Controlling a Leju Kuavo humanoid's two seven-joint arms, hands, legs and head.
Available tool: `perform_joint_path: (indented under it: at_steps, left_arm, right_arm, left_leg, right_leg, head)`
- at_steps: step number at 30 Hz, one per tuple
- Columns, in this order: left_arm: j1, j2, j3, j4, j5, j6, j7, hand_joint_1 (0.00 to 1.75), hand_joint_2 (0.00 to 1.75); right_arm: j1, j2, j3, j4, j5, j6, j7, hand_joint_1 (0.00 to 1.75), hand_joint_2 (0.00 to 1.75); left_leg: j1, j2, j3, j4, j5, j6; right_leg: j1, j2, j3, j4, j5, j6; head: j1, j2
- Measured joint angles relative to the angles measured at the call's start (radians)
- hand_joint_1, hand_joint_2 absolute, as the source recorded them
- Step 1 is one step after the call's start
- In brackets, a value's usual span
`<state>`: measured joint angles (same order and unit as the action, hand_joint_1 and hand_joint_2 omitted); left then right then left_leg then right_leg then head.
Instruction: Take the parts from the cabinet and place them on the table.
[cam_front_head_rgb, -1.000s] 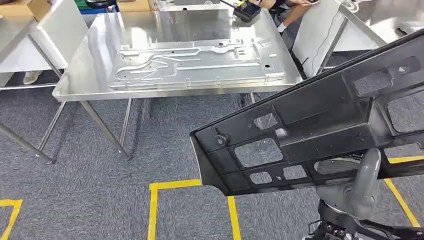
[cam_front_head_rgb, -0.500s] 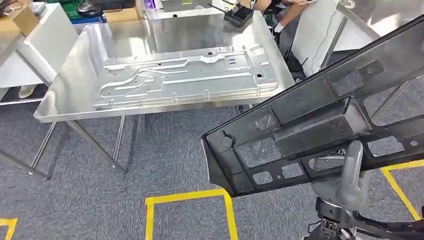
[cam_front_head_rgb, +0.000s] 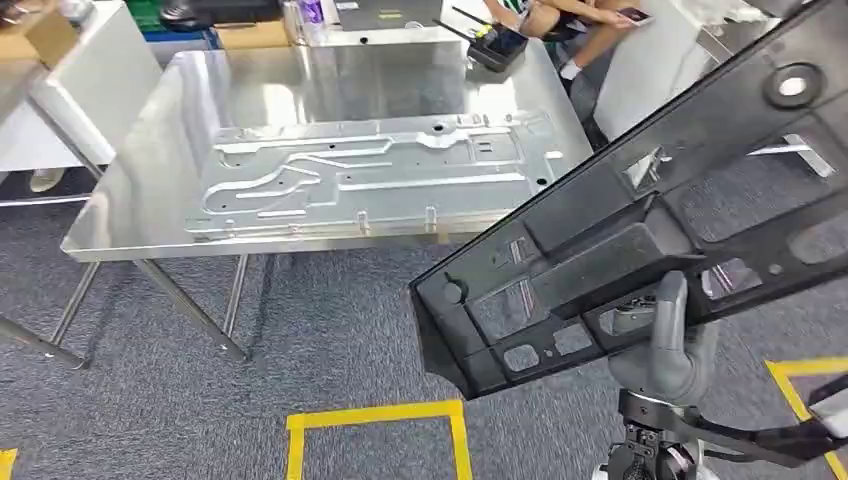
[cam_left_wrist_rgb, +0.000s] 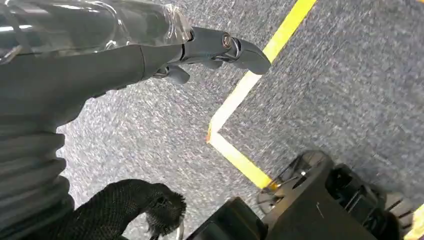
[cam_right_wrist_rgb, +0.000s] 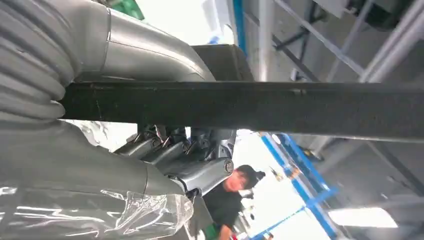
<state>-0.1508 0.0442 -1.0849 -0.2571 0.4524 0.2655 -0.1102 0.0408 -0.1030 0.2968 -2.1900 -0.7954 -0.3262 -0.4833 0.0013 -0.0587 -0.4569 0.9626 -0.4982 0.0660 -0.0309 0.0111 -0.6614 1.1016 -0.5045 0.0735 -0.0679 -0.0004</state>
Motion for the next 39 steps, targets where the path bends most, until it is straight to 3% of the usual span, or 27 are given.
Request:
perform_joint_path:
  at_steps: [1, 4, 6, 7, 8, 10, 11, 12, 13, 15, 16, 17, 19, 21, 22, 23, 24, 26, 27, 28, 29, 30, 31, 32, 33, 34, 39]
  left_arm:
    - [0.002, 0.0, 0.0, 0.0, 0.0, 0.0, 0.0, 0.0, 1.75]
    - [-0.003, 0.001, 0.0, 0.0, -0.001, -0.001, 0.004, 0.0, 1.75]
    - [0.0, 0.004, 0.0, 0.0, -0.003, -0.002, 0.006, 0.0, 1.75]
    - [-0.003, 0.002, 0.0, 0.0, -0.003, -0.003, 0.008, 0.0, 1.75]
    - [-0.004, 0.002, 0.0, 0.0, -0.005, -0.005, 0.009, 0.0, 1.75]
    - [-0.016, 0.002, 0.001, 0.0, -0.003, -0.005, 0.008, 0.0, 1.75]
    - [-0.022, 0.002, 0.001, 0.0, -0.003, -0.006, 0.008, 0.0, 1.75]
    - [-0.024, 0.002, 0.002, -0.001, -0.002, -0.006, 0.008, 0.0, 1.75]
    - [-0.024, 0.002, 0.002, -0.002, -0.002, -0.006, 0.008, 0.0, 1.75]
    - [-0.019, 0.002, 0.002, -0.002, 0.0, -0.006, 0.008, 0.0, 1.75]
    - [-0.016, 0.003, 0.002, -0.002, 0.0, -0.006, 0.009, 0.0, 1.75]
    - [-0.013, 0.009, 0.003, -0.002, 0.001, -0.005, 0.009, 0.0, 1.75]
    - [-0.012, 0.01, 0.003, -0.003, 0.0, -0.007, 0.009, 0.0, 1.75]
    - [-0.011, 0.014, 0.004, -0.003, 0.0, -0.007, 0.011, 0.0, 1.75]
    - [-0.007, 0.012, 0.004, -0.003, 0.001, -0.007, 0.012, 0.0, 1.75]
    - [-0.005, 0.012, 0.004, -0.003, 0.002, -0.008, 0.013, 0.0, 1.75]
    - [-0.004, 0.012, 0.004, -0.003, 0.005, -0.009, 0.013, 0.0, 1.75]
    - [0.0, 0.012, 0.005, -0.003, 0.016, -0.01, 0.013, 0.0, 1.75]
    - [0.005, 0.012, 0.005, -0.003, 0.023, -0.011, 0.011, 0.0, 1.75]
    - [0.01, 0.012, 0.005, -0.002, 0.026, -0.011, 0.008, 0.0, 1.75]
    - [0.014, 0.012, 0.005, -0.002, 0.033, -0.011, 0.002, 0.0, 1.75]
    - [0.018, 0.012, 0.005, -0.002, 0.037, -0.009, -0.002, 0.0, 1.75]
    - [0.02, 0.012, 0.005, -0.002, 0.04, -0.003, -0.007, 0.0, 1.75]
    - [0.024, 0.012, 0.005, -0.002, 0.043, 0.003, -0.011, 0.0, 1.75]
    - [0.026, 0.012, 0.006, -0.002, 0.047, 0.007, -0.016, 0.0, 1.75]
    - [0.021, 0.011, 0.006, -0.002, 0.05, 0.012, -0.018, 0.0, 1.75]
    - [0.023, 0.011, 0.007, -0.002, 0.052, 0.012, -0.018, 0.0, 1.75]
  right_arm:
    - [-0.003, 0.0, 0.003, 0.015, 0.0, -0.002, 0.001, 1.75, 1.75]
    - [-0.017, 0.0, 0.018, 0.044, -0.001, -0.006, 0.025, 1.75, 1.75]
    - [-0.041, 0.003, 0.031, 0.07, -0.008, 0.002, 0.047, 1.75, 1.75]
    - [-0.049, 0.007, 0.04, 0.087, -0.016, 0.008, 0.055, 1.75, 1.75]
    - [-0.053, 0.009, 0.049, 0.103, -0.023, 0.019, 0.057, 1.75, 1.75]
    - [-0.058, 0.011, 0.064, 0.138, -0.032, 0.038, 0.063, 1.75, 1.75]
    - [-0.059, 0.013, 0.072, 0.155, -0.035, 0.044, 0.064, 1.75, 1.75]
    - [-0.059, 0.015, 0.08, 0.172, -0.037, 0.048, 0.064, 1.75, 1.75]
    - [-0.059, 0.016, 0.085, 0.183, -0.045, 0.052, 0.064, 1.75, 1.75]
    - [-0.065, 0.021, 0.096, 0.202, -0.064, 0.073, 0.055, 1.75, 1.75]
    - [-0.067, 0.026, 0.099, 0.21, -0.066, 0.078, 0.053, 1.75, 1.75]
    - [-0.068, 0.027, 0.1, 0.222, -0.069, 0.082, 0.05, 1.75, 1.75]
    - [-0.069, 0.031, 0.103, 0.236, -0.074, 0.085, 0.051, 1.75, 1.75]
    - [-0.071, 0.034, 0.109, 0.246, -0.075, 0.086, 0.05, 1.75, 1.75]
    - [-0.072, 0.035, 0.11, 0.251, -0.076, 0.086, 0.047, 1.75, 1.75]
    - [-0.073, 0.035, 0.111, 0.254, -0.076, 0.089, 0.04, 1.75, 1.75]
    - [-0.072, 0.035, 0.111, 0.256, -0.077, 0.092, 0.036, 1.75, 1.75]
    - [-0.068, 0.034, 0.111, 0.262, -0.076, 0.093, 0.025, 1.75, 1.75]
    - [-0.066, 0.034, 0.111, 0.265, -0.075, 0.093, 0.019, 1.75, 1.75]
    - [-0.063, 0.034, 0.111, 0.266, -0.072, 0.094, 0.01, 1.75, 1.75]
    - [-0.061, 0.034, 0.111, 0.266, -0.068, 0.094, 0.002, 1.75, 1.75]
    - [-0.059, 0.034, 0.111, 0.266, -0.064, 0.093, -0.005, 1.75, 1.75]
    - [-0.057, 0.033, 0.11, 0.266, -0.054, 0.089, -0.013, 1.75, 1.75]
    - [-0.053, 0.032, 0.109, 0.265, -0.045, 0.084, -0.02, 1.75, 1.75]
    - [-0.05, 0.032, 0.106, 0.262, -0.04, 0.076, -0.027, 1.75, 1.75]
    - [-0.044, 0.031, 0.105, 0.254, -0.034, 0.073, -0.027, 1.75, 1.75]
    - [-0.044, 0.031, 0.103, 0.252, -0.034, 0.071, -0.029, 1.75, 1.75]
  left_leg:
    - [0.0, -0.01, -0.002, 0.0, -0.014, -0.01]
    - [0.0, -0.033, 0.016, -0.004, -0.032, -0.031]
    - [0.002, -0.028, 0.016, 0.006, -0.031, -0.036]
    - [0.001, 0.01, -0.002, 0.057, -0.024, -0.045]
    - [0.002, 0.029, -0.047, 0.126, -0.028, -0.051]
    - [0.001, 0.04, -0.152, 0.267, -0.076, -0.057]
    - [0.0, 0.041, -0.189, 0.307, -0.108, -0.057]
    - [-0.001, 0.041, -0.21, 0.314, -0.121, -0.054]
    - [-0.004, 0.042, -0.209, 0.281, -0.108, -0.05]
    - [-0.013, 0.045, -0.181, 0.142, -0.004, -0.029]
    - [-0.022, 0.053, -0.17, 0.068, 0.079, -0.011]
    - [-0.032, 0.058, -0.178, 0.058, 0.112, 0.001]
    - [-0.049, 0.058, -0.159, 0.021, 0.103, 0.017]
    - [-0.048, 0.051, -0.115, -0.024, 0.103, 0.037]
    - [-0.038, 0.046, -0.076, -0.055, 0.11, 0.034]
    - [-0.032, 0.046, -0.054, -0.071, 0.109, 0.037]
    - [-0.03, 0.044, -0.04, -0.08, 0.104, 0.042]
    - [-0.027, 0.036, -0.016, -0.085, 0.084, 0.041]
    - [-0.024, 0.032, -0.001, -0.084, 0.07, 0.036]
    - [-0.023, 0.028, 0.016, -0.084, 0.056, 0.032]
    - [-0.021, 0.025, 0.037, -0.084, 0.039, 0.029]
    - [-0.02, 0.023, 0.059, -0.084, 0.021, 0.025]
    - [-0.02, 0.022, 0.08, -0.083, 0.004, 0.019]
    - [-0.024, 0.021, 0.088, -0.077, -0.015, 0.014]
    - [-0.025, 0.017, 0.095, -0.067, -0.032, 0.008]
    - [-0.025, 0.02, 0.093, -0.068, -0.052, -0.003]
    - [-0.024, 0.02, 0.099, -0.071, -0.052, -0.006]
  right_leg:
    - [-0.013, 0.031, 0.009, -0.076, 0.103, 0.012]
    - [-0.002, 0.018, 0.016, -0.082, 0.094, -0.026]
    - [-0.004, 0.004, 0.033, -0.085, 0.085, -0.042]
    - [-0.004, -0.004, 0.048, -0.088, 0.075, -0.05]
    - [-0.004, -0.012, 0.057, -0.088, 0.066, -0.054]
    - [0.0, -0.032, 0.076, -0.088, 0.046, -0.057]
    - [0.001, -0.042, 0.089, -0.088, 0.034, -0.057]
    - [0.003, -0.05, 0.106, -0.088, 0.02, -0.058]
    - [0.006, -0.051, 0.127, -0.089, 0.005, -0.058]
    - [0.012, -0.06, 0.165, -0.091, -0.021, -0.058]
    - [0.013, -0.064, 0.179, -0.094, -0.033, -0.058]
    - [0.011, -0.066, 0.191, -0.097, -0.04, -0.054]
    - [0.001, -0.067, 0.206, -0.129, -0.04, -0.037]
    - [0.002, -0.067, 0.237, -0.142, -0.019, -0.02]
    - [-0.001, -0.055, 0.237, -0.123, -0.024, -0.022]
    - [0.002, -0.033, 0.21, -0.074, -0.019, -0.024]
    - [0.004, -0.021, 0.16, 0.0, -0.028, -0.023]
    - [0.002, -0.015, 0.058, 0.11, -0.086, -0.014]
    - [0.002, -0.015, 0.023, 0.125, -0.117, -0.009]
    - [0.001, -0.015, 0.004, 0.108, -0.123, -0.005]
    - [0.0, -0.015, 0.0, 0.062, -0.101, -0.003]
    - [0.0, -0.015, 0.005, -0.006, -0.04, -0.002]
    - [0.0, -0.015, 0.011, -0.077, 0.05, -0.004]
    - [0.002, -0.016, 0.002, -0.147, 0.173, -0.009]
    - [0.004, -0.017, 0.001, -0.131, 0.148, -0.023]
    - [0.017, -0.011, 0.003, -0.127, 0.156, -0.028]
    - [0.016, -0.012, 0.005, -0.124, 0.151, -0.033]
  head:
    - [0.002, 0.0]
    - [-0.004, 0.0]
    - [-0.006, 0.0]
    - [-0.006, 0.0]
    - [-0.011, 0.0]
    - [-0.011, 0.0]
    - [-0.012, 0.0]
    - [-0.012, 0.0]
    - [-0.012, 0.0]
    - [-0.012, 0.0]
    - [-0.012, 0.0]
    - [-0.006, 0.0]
    - [-0.008, 0.0]
    - [-0.009, 0.0]
    - [-0.008, 0.0]
    - [-0.005, -0.001]
    - [-0.003, 0.0]
    - [-0.002, 0.0]
    - [-0.003, 0.0]
    - [-0.002, 0.0]
    - [-0.002, 0.0]
    - [-0.002, 0.0]
    - [-0.002, 0.0]
    - [0.0, 0.0]
    - [-0.002, 0.0]
    - [-0.003, 0.0]
    - [-0.005, 0.0]
